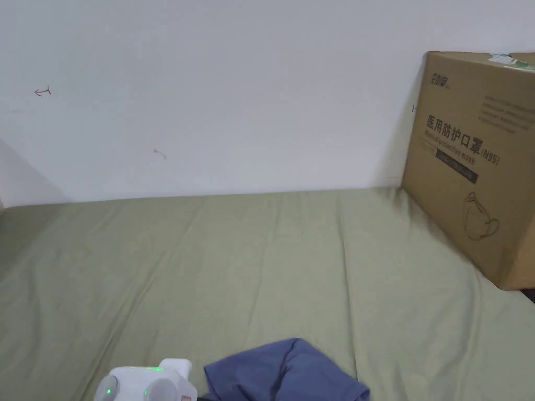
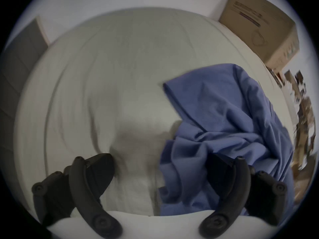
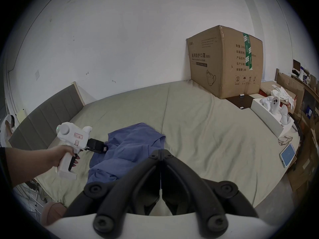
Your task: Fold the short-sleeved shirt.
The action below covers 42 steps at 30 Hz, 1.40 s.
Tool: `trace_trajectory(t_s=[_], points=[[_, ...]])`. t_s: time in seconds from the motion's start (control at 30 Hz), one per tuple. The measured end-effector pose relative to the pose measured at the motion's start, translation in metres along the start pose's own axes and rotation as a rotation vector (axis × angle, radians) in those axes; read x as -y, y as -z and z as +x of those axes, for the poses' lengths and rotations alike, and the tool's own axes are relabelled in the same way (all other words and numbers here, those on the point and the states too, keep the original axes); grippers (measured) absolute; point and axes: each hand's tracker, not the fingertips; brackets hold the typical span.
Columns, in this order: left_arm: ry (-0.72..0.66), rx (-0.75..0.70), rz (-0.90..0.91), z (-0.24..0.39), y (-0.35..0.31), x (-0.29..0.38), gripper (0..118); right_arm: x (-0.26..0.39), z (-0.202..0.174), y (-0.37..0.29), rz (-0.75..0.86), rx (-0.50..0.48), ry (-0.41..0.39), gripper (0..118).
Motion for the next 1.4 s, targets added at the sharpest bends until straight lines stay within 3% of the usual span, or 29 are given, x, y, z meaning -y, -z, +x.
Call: trace_trajectory(t_s=[0.03,0.13,0.17,0.2,0.27,0.3,0.33,0.37,0.43,0.6,0.7,0.77,0.87,0.97,1.03,1.07,1.1,1.13,1.17,1.2,1.23,1.3,1.4], points=[[0.054,-0.015,0.074,0.007,-0.009,0.007,91,-0.002,0.001,0.006,-0.004,0.001,-0.007,0],[0.099,-0.016,0.185,0.021,-0.032,0.032,15,-0.011,0.004,0.029,-0.017,-0.004,-0.022,0],[0.080,-0.008,0.192,0.024,-0.036,0.038,5,-0.018,0.007,0.041,-0.044,-0.036,-0.006,0],[0.074,-0.015,0.199,0.019,-0.038,0.042,5,-0.025,0.011,0.056,-0.084,-0.076,0.026,0],[0.028,0.104,0.183,0.011,-0.048,0.047,5,-0.043,0.020,0.094,-0.189,-0.209,0.120,5],[0.027,0.102,0.190,0.008,-0.054,0.049,5,-0.052,0.022,0.112,-0.254,-0.256,0.149,26],[0.030,0.097,0.205,0.010,-0.066,0.052,5,-0.061,0.022,0.131,-0.311,-0.289,0.165,64],[0.028,0.102,0.224,0.006,-0.073,0.053,5,-0.068,0.022,0.150,-0.336,-0.299,0.166,115],[0.007,0.121,0.255,-0.006,-0.087,0.054,5,-0.079,0.013,0.196,-0.471,-0.253,0.111,118],[-0.049,0.162,0.238,-0.020,-0.099,0.065,5,-0.063,0.004,0.292,-0.617,-0.138,0.071,116],[-0.023,0.145,0.233,-0.021,-0.101,0.073,5,-0.065,-0.020,0.350,-0.848,0.018,-0.009,116],[-0.024,0.151,0.226,-0.025,-0.101,0.078,5,-0.042,-0.025,0.369,-0.916,0.123,-0.049,117],[-0.058,0.180,0.209,-0.032,-0.095,0.085,5,-0.030,-0.026,0.359,-0.803,0.105,-0.046,118],[-0.084,0.188,0.199,-0.035,-0.087,0.091,5,-0.034,-0.023,0.355,-0.802,0.096,-0.070,117],[-0.094,0.188,0.200,-0.036,-0.086,0.094,5,-0.042,-0.024,0.349,-0.830,0.097,-0.074,104],[-0.099,0.189,0.202,-0.035,-0.087,0.095,5,-0.044,-0.023,0.342,-0.816,0.094,-0.063,87],[-0.103,0.194,0.206,-0.035,-0.090,0.096,5,-0.046,-0.023,0.335,-0.795,0.088,-0.078,67],[-0.104,0.196,0.211,-0.035,-0.094,0.097,5,-0.051,-0.024,0.325,-0.750,0.063,-0.095,40],[-0.102,0.196,0.218,-0.035,-0.098,0.097,5,-0.054,-0.024,0.314,-0.718,0.050,-0.109,4],[-0.099,0.197,0.228,-0.034,-0.104,0.098,5,-0.058,-0.023,0.302,-0.676,0.061,-0.123,4],[-0.098,0.200,0.238,-0.034,-0.110,0.098,5,-0.062,-0.018,0.290,-0.642,0.029,-0.080,4],[-0.087,0.193,0.261,-0.032,-0.125,0.100,5,-0.073,-0.006,0.265,-0.640,-0.103,0.063,4],[-0.072,0.172,0.309,-0.035,-0.152,0.102,5,-0.091,0.005,0.218,-0.584,-0.160,0.196,4]])
